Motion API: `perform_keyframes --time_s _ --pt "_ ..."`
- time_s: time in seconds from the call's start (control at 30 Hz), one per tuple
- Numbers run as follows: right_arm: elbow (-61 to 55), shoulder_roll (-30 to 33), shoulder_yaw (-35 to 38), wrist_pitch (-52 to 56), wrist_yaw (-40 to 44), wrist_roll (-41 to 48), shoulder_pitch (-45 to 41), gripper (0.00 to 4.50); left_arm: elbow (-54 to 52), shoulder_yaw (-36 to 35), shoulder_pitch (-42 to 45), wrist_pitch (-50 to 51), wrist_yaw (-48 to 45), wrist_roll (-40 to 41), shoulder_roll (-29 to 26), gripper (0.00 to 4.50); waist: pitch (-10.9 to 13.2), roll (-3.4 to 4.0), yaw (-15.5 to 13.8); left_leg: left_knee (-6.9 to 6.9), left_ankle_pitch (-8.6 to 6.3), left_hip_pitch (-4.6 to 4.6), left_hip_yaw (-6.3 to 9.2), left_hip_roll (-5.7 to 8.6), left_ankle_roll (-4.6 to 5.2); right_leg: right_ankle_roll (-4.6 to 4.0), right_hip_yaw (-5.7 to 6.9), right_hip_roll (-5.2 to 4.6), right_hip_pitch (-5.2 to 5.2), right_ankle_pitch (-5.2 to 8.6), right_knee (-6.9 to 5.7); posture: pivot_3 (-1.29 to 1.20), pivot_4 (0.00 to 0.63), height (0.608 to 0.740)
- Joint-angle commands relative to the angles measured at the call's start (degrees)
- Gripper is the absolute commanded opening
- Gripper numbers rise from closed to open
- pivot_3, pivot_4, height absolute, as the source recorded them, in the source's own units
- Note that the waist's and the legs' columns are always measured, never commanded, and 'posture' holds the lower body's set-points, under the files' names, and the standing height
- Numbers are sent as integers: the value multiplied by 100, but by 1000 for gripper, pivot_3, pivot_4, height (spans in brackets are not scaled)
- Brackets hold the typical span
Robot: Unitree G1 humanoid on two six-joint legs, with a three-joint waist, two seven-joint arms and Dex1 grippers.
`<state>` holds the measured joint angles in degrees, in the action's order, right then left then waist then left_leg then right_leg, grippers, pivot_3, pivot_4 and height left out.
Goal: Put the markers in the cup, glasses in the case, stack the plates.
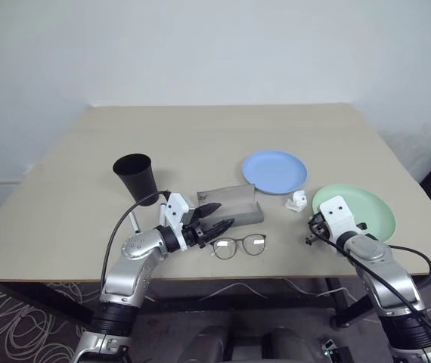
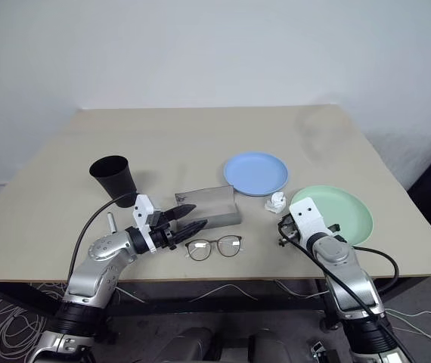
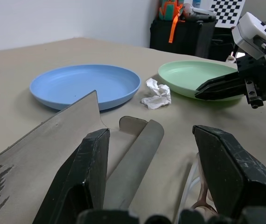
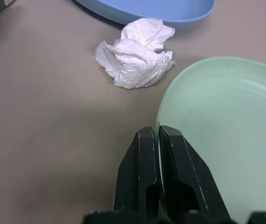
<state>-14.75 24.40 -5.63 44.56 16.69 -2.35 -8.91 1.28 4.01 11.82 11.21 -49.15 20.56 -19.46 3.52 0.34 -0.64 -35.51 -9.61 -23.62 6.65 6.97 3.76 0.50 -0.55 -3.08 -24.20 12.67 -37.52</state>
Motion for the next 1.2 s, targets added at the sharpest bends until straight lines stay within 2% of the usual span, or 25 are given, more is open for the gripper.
perform_keyframes --time_s 0.03,0.2,0.37,0.47,0.7,0.9,1.03,1.2 --pt "12 55 136 -207 -252 -238 -239 180 -239 -52 66 -46 12 28 -40 2986 0 0 0 -1 0 0 0 0 0 0 0 0 0 0 -1 0 0 736" --pt "352 330 4 -1017 -46 -394 -507 180 -212 -54 102 -58 16 23 -34 2986 0 0 1 -3 0 0 0 0 0 0 2 0 -1 0 -2 0 0 736" --pt "1055 700 -306 -2447 954 -199 -1076 180 -32 -72 259 -81 -9 -4 -56 2986 1 0 31 -4 0 0 -1 0 0 1 1 4 1 -1 -1 0 0 736" --pt "2028 743 -487 -3464 1555 -157 -1701 180 110 -77 381 -112 -26 -23 -52 2986 1 0 39 -13 1 5 1 -1 0 1 8 6 8 -2 -2 0 0 736" --pt "4968 336 -1020 -5538 2367 -469 -3308 180 241 -42 513 -182 -25 -54 -2 2986 1 -3 38 -33 1 12 7 -1 1 2 20 8 33 -3 -1 0 0 736" --pt "7184 -218 -1274 -6650 2377 -892 -4512 180 92 -81 389 -199 92 -70 9 2986 1 -1 40 -30 3 12 10 -1 0 12 8 22 12 -12 -6 0 0 736" --pt "8029 -455 -1302 -6957 2191 -1124 -4993 180 -2 -111 310 -198 174 -63 -8 2986 -1 1 39 -26 3 12 9 -1 -2 12 -4 28 3 -13 -14 0 0 736" --pt "8506 -646 -1243 -7088 2239 -1224 -5253 180 -196 -142 156 -163 287 -46 -46 2986 -2 3 43 -17 7 14 7 0 -7 3 -12 33 -6 -19 -20 0 0 736"
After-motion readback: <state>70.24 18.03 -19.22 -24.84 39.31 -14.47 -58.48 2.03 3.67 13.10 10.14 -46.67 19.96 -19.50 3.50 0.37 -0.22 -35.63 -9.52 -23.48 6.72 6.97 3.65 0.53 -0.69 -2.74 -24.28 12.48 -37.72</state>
